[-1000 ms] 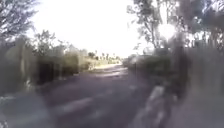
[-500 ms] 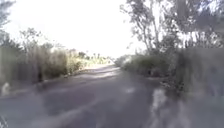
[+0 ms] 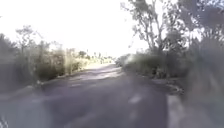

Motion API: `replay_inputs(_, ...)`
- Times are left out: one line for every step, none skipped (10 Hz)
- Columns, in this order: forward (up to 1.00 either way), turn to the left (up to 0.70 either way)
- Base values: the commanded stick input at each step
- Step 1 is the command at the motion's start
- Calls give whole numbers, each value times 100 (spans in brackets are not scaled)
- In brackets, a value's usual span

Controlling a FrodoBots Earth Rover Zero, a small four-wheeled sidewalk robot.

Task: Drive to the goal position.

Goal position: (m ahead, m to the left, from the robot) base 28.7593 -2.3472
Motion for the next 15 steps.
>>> replay_inputs(85, 2)
replay_inputs(85, -2)
replay_inputs(85, -10)
replay_inputs(85, -19)
replay_inputs(85, -34)
replay_inputs(85, -34)
replay_inputs(85, -34)
replay_inputs(85, -28)
replay_inputs(85, -21)
replay_inputs(85, -13)
replay_inputs(85, 0)
replay_inputs(85, 0)
replay_inputs(85, 0)
replay_inputs(85, 0)
replay_inputs(85, 0)
